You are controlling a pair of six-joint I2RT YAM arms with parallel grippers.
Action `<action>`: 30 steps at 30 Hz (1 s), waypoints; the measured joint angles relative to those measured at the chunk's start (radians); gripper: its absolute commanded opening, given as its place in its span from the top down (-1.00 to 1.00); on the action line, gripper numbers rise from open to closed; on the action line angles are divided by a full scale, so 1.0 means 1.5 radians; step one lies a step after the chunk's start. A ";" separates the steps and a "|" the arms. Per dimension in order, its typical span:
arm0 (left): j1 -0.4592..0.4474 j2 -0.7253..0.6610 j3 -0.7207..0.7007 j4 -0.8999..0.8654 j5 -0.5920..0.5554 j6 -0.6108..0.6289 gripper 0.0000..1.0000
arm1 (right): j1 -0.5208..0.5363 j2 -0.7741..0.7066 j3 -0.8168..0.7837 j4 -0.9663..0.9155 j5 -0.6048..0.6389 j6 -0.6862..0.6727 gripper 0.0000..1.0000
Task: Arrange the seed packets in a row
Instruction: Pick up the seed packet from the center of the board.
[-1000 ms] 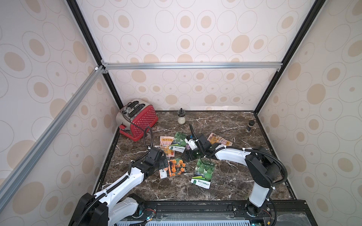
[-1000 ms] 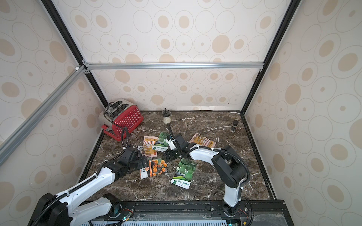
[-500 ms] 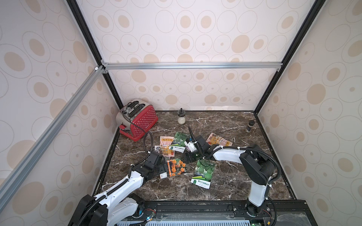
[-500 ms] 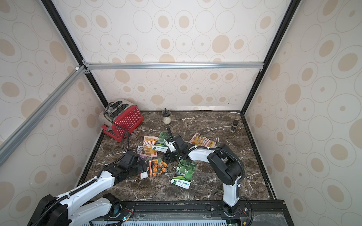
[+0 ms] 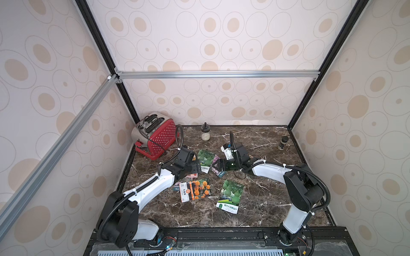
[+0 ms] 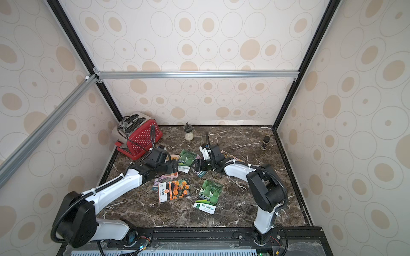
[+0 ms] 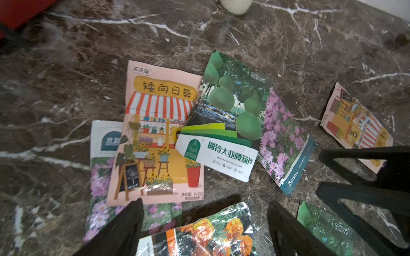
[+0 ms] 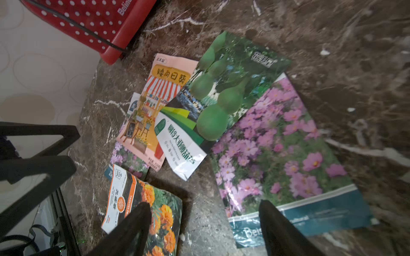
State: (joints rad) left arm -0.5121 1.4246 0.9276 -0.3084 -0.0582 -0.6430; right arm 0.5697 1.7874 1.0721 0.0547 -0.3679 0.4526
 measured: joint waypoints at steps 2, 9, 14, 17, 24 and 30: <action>0.000 0.049 0.036 0.011 0.008 0.020 -0.78 | -0.004 0.021 0.028 -0.008 0.001 0.000 -0.57; 0.015 0.174 0.131 0.058 0.055 0.076 -0.68 | -0.005 0.090 0.109 -0.014 -0.008 0.018 -0.46; 0.064 0.209 0.126 0.096 0.100 0.076 -0.34 | -0.007 0.128 0.128 -0.014 -0.020 0.038 -0.36; 0.092 0.219 0.125 0.110 0.113 0.079 -0.09 | -0.008 0.148 0.133 -0.010 -0.031 0.053 -0.25; 0.105 0.297 0.141 0.145 0.146 0.079 0.28 | -0.009 0.184 0.134 0.015 -0.055 0.099 -0.05; 0.105 0.344 0.141 0.167 0.173 0.073 0.63 | -0.009 0.205 0.134 0.061 -0.069 0.137 0.02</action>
State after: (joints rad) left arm -0.3553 1.9400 1.1393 -0.0578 0.2012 -0.5327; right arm 0.5568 2.0949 1.2736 0.1463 -0.4709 0.6586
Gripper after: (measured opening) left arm 0.225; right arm 0.504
